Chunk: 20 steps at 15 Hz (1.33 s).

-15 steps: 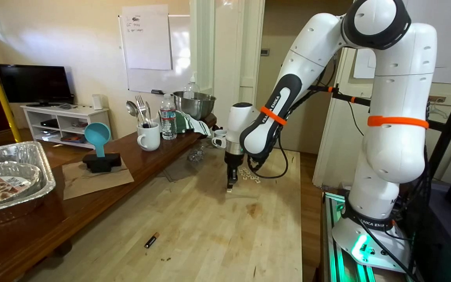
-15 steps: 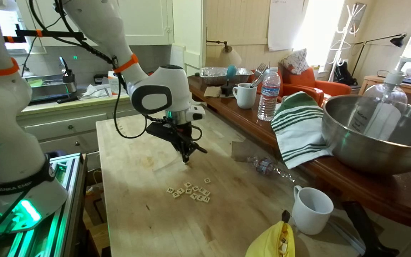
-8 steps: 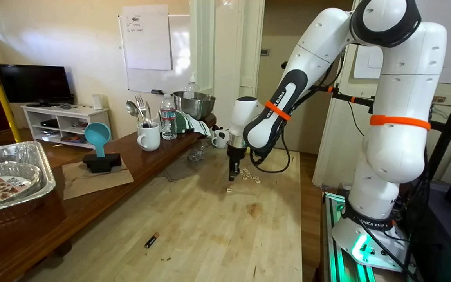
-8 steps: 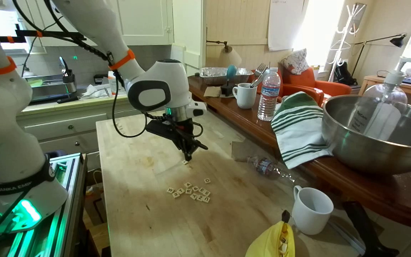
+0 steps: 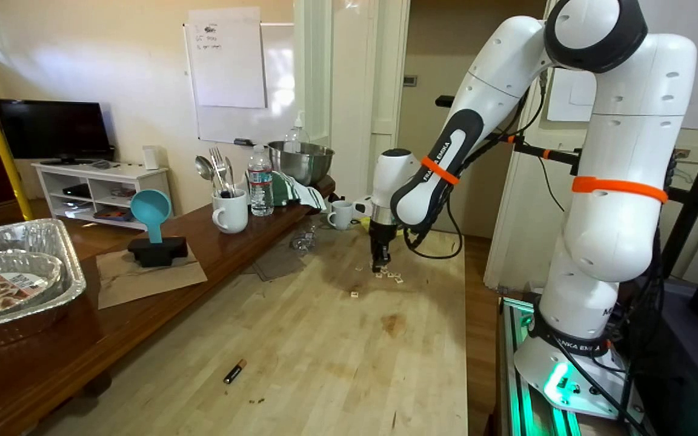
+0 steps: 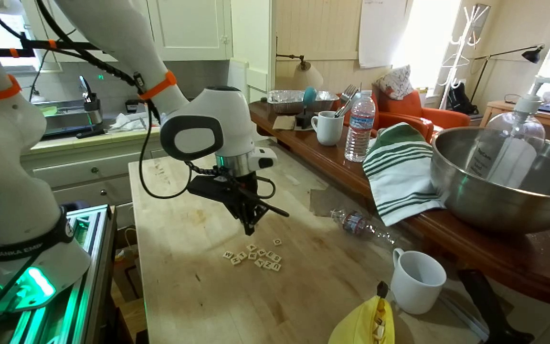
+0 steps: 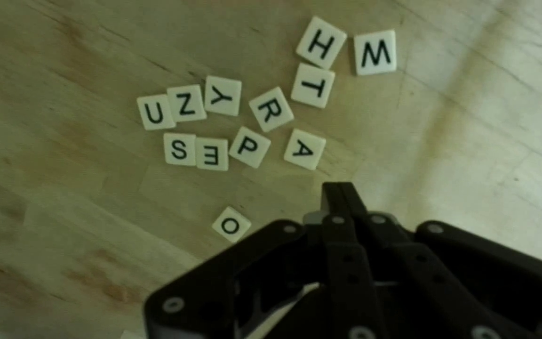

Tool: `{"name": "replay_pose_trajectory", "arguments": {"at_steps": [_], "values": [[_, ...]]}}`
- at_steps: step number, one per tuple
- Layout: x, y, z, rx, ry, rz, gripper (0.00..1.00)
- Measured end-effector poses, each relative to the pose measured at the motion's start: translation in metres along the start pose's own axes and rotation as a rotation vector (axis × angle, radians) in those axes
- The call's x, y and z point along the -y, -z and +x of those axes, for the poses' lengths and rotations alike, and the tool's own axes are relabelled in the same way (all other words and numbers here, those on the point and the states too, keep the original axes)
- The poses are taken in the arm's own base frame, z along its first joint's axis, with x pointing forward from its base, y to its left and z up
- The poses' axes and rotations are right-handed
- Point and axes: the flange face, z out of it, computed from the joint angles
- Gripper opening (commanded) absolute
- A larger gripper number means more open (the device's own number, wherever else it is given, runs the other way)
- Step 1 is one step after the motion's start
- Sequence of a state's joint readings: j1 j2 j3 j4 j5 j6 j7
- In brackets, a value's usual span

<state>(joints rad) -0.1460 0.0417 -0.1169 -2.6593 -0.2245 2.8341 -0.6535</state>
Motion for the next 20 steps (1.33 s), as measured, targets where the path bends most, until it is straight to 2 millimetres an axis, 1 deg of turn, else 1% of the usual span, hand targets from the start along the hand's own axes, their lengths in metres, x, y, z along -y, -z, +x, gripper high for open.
{"name": "replay_pose_trajectory", "arguments": {"at_steps": [3, 6, 11, 17, 20], "values": [[-0.005, -0.005, -0.014, 0.017, 0.044, 0.004, 0.00], [-0.009, -0.006, -0.021, 0.011, 0.061, -0.006, 0.00], [-0.017, -0.008, -0.023, -0.033, 0.043, -0.044, 0.00], [-0.014, -0.022, -0.026, -0.026, 0.042, -0.034, 0.00], [-0.014, -0.025, -0.026, -0.021, 0.044, -0.030, 0.00]]}}
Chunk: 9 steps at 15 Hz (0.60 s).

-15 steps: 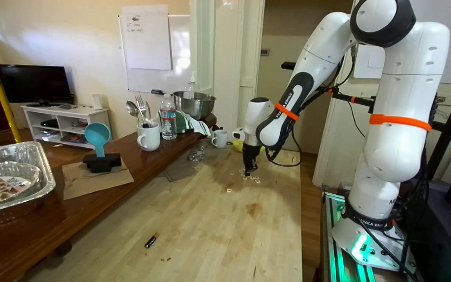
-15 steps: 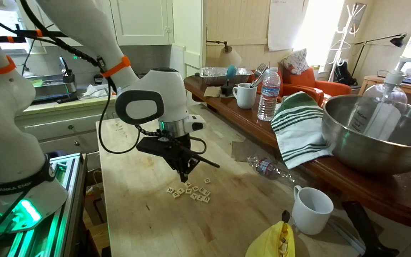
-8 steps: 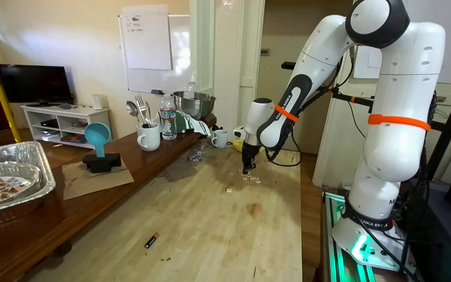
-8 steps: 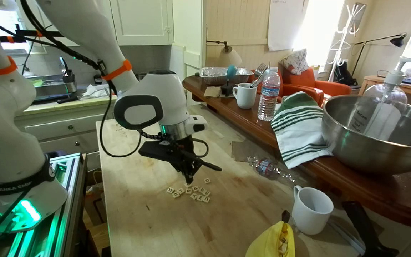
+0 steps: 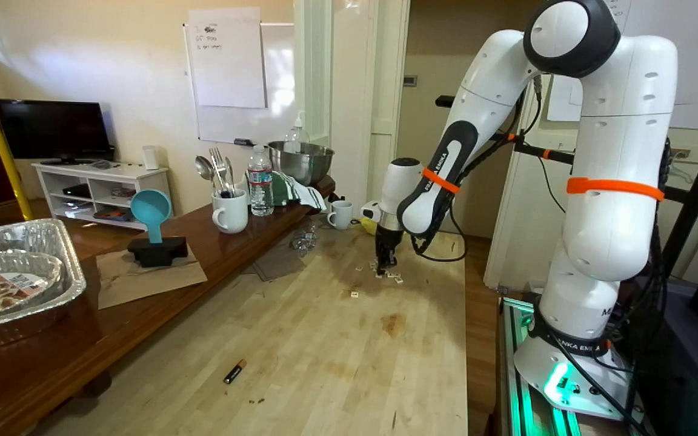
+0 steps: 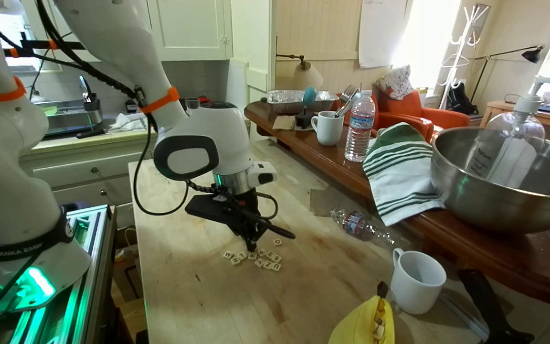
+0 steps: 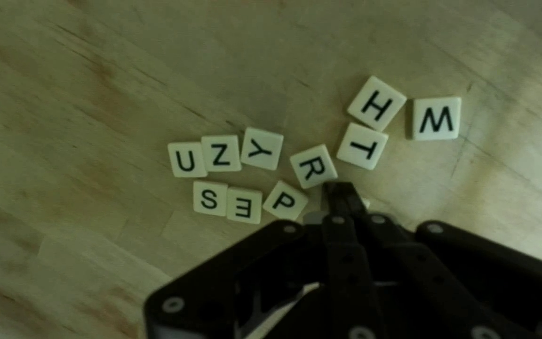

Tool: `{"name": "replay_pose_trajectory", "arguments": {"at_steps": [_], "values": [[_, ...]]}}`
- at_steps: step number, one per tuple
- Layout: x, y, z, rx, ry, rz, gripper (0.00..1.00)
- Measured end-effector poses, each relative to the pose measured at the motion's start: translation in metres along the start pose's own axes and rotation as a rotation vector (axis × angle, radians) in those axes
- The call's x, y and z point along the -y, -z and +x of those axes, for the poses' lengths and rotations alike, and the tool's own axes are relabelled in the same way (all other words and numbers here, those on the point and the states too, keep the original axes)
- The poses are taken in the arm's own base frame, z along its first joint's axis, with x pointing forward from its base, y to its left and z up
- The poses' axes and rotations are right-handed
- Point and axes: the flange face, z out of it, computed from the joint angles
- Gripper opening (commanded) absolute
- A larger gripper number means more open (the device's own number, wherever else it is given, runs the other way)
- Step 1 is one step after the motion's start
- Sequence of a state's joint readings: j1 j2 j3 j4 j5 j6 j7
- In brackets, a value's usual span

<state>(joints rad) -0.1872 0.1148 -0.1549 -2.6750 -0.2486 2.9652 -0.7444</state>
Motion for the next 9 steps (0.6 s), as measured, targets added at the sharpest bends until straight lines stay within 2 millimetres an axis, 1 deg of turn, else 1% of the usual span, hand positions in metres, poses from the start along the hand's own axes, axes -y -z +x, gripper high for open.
{"name": "replay_pose_trajectory", "arguments": {"at_steps": [4, 9], "values": [[-0.001, 0.000, 0.001, 0.000, -0.034, -0.002, 0.00], [0.003, 0.000, 0.011, -0.002, -0.165, 0.001, 0.00]]}}
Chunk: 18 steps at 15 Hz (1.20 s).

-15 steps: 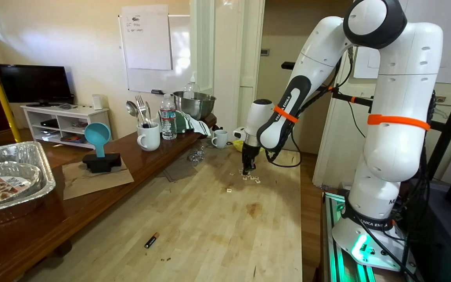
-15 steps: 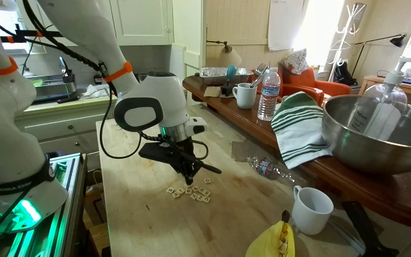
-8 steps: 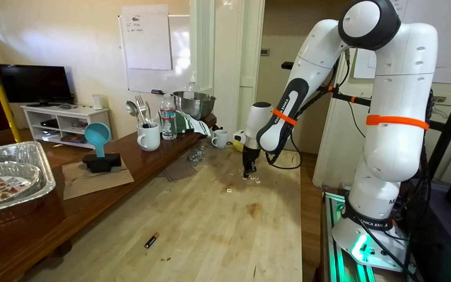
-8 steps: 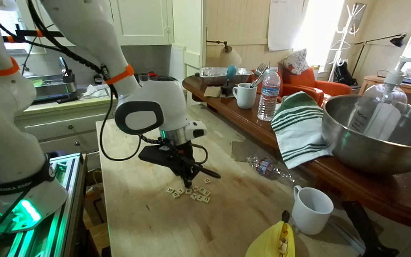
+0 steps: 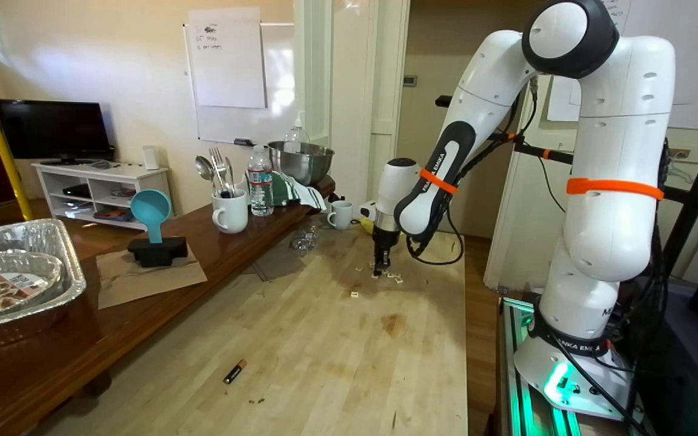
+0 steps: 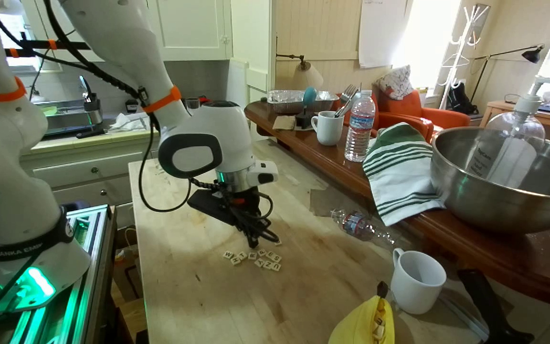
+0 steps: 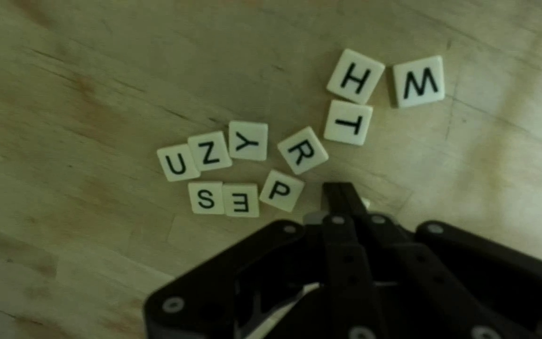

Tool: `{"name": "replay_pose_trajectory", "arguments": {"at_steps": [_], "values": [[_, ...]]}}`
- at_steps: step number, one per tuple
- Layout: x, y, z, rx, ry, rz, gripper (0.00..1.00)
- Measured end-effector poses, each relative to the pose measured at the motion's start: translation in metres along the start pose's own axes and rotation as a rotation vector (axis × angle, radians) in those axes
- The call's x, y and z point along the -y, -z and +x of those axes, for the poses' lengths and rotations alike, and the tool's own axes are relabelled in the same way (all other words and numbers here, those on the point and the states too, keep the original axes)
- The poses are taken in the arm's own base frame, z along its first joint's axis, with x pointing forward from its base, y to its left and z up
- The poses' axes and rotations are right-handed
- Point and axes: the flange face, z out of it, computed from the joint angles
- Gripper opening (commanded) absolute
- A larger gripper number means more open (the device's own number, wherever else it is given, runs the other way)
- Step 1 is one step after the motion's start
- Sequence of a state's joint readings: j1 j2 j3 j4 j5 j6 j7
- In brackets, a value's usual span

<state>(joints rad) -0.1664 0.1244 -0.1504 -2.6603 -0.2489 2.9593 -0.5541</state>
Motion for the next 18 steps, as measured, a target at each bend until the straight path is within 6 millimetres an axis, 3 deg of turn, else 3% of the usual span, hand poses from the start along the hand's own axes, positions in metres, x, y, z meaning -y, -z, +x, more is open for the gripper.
{"name": "replay_pose_trajectory", "arguments": {"at_steps": [11, 18], "values": [[0.034, 0.004, 0.044, 0.137, -0.356, 0.043, 0.00], [0.035, 0.004, 0.055, 0.145, -0.558, 0.063, 0.00]]}}
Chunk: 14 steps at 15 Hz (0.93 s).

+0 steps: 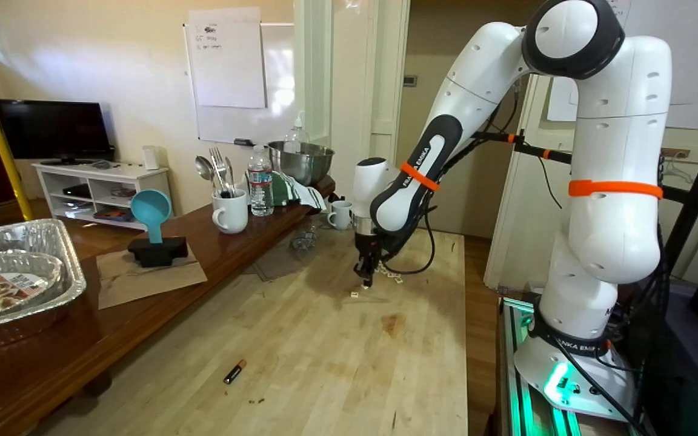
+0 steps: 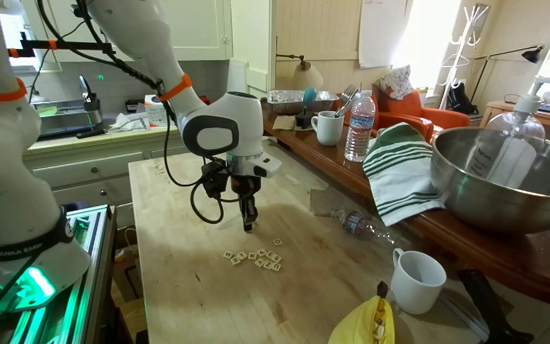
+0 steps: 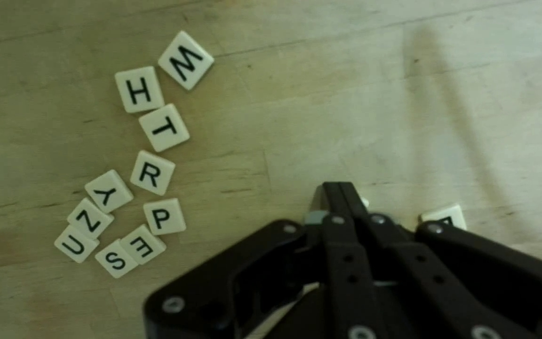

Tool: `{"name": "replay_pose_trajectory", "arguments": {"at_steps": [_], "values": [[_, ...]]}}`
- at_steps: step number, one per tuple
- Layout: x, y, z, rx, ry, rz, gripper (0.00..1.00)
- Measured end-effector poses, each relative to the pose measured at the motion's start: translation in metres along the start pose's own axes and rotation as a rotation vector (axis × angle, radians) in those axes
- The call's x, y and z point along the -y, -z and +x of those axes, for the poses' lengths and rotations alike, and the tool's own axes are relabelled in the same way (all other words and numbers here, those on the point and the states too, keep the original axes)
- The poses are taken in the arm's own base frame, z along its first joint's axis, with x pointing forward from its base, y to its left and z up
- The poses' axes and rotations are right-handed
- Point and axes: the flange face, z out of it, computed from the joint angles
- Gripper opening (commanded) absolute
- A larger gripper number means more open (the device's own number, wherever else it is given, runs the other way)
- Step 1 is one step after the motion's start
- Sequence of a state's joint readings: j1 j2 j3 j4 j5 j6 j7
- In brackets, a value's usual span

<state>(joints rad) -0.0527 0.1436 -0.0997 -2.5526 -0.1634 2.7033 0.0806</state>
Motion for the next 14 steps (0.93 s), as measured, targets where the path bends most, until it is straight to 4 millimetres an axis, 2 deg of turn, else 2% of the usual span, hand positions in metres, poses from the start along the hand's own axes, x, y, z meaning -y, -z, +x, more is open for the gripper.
{"name": "replay_pose_trajectory", "arguments": {"at_steps": [14], "values": [[0.005, 0.001, 0.017, 0.060, -0.304, 0.076, 0.00]]}}
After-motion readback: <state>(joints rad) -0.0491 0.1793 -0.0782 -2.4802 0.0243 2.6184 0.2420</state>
